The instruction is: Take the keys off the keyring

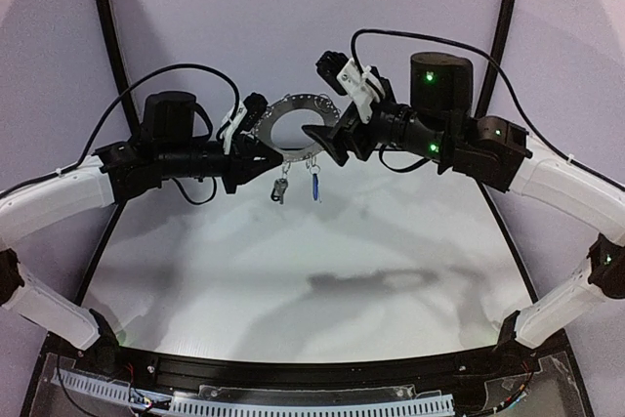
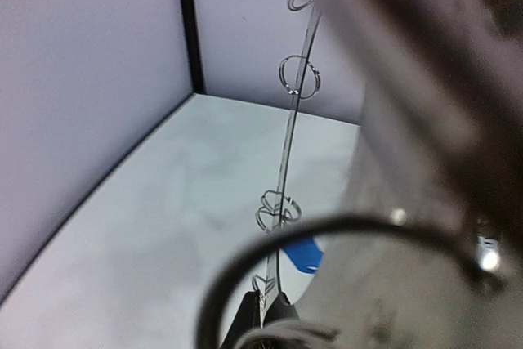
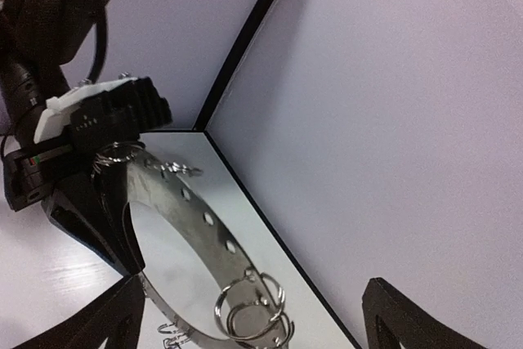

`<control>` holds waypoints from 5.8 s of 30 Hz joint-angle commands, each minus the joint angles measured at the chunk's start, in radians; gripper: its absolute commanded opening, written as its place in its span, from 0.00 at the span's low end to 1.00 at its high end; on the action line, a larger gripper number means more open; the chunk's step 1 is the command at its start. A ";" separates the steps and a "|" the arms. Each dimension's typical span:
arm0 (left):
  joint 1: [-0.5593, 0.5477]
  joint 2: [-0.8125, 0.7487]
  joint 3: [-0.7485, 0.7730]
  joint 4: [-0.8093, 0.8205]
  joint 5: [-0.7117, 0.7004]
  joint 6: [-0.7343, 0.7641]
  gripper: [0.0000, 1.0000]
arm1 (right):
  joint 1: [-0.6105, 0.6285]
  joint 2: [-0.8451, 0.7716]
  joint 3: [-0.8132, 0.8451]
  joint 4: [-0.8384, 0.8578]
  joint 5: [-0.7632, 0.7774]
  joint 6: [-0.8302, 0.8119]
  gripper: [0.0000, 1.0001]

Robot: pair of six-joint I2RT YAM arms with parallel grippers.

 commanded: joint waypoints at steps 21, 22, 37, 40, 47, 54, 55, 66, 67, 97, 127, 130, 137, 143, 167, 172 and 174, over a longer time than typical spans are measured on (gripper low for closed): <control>-0.083 -0.150 0.146 0.042 -0.216 0.292 0.01 | 0.006 -0.104 -0.509 0.674 -0.458 0.242 0.95; -0.083 -0.156 0.146 0.041 -0.211 0.298 0.01 | 0.007 -0.088 -0.500 0.689 -0.488 0.251 0.95; -0.084 -0.195 0.115 0.013 -0.081 0.295 0.01 | 0.007 -0.002 -0.421 0.730 -0.590 0.275 0.95; -0.084 -0.192 0.111 0.019 -0.069 0.290 0.01 | 0.006 0.002 -0.418 0.735 -0.581 0.274 0.95; -0.084 -0.200 0.095 0.031 -0.036 0.276 0.01 | 0.006 0.038 -0.365 0.717 -0.566 0.315 0.94; -0.084 -0.215 0.068 0.058 -0.018 0.264 0.01 | 0.007 0.079 -0.314 0.689 -0.541 0.331 0.91; -0.084 -0.217 0.065 0.060 -0.016 0.264 0.01 | 0.006 0.081 -0.314 0.689 -0.542 0.333 0.91; -0.084 -0.230 0.053 0.071 -0.008 0.251 0.01 | 0.007 0.114 -0.301 0.725 -0.561 0.354 0.86; -0.084 -0.230 0.052 0.073 -0.008 0.251 0.01 | 0.007 0.113 -0.302 0.725 -0.563 0.355 0.85; -0.084 -0.188 0.054 0.185 -0.242 0.196 0.01 | 0.007 0.117 -0.311 0.736 -0.358 0.293 0.76; -0.123 -0.054 0.163 0.224 -0.523 0.195 0.01 | 0.010 0.237 -0.251 0.943 -0.083 0.213 0.65; -0.133 -0.052 0.164 0.225 -0.525 0.206 0.01 | 0.010 0.239 -0.251 0.952 -0.084 0.213 0.65; -0.136 -0.041 0.166 0.235 -0.537 0.198 0.01 | 0.010 0.222 -0.255 0.936 -0.079 0.229 0.65; -0.137 -0.030 0.175 0.242 -0.569 0.190 0.01 | 0.012 0.200 -0.268 0.939 -0.049 0.203 0.65; -0.173 0.025 0.247 0.207 -0.711 0.191 0.01 | 0.026 0.221 -0.244 0.929 -0.113 0.209 0.61; -0.173 0.034 0.255 0.200 -0.719 0.181 0.01 | 0.031 0.230 -0.235 0.934 -0.106 0.183 0.60; -0.173 0.035 0.262 0.193 -0.714 0.166 0.01 | 0.034 0.241 -0.217 0.927 -0.089 0.163 0.59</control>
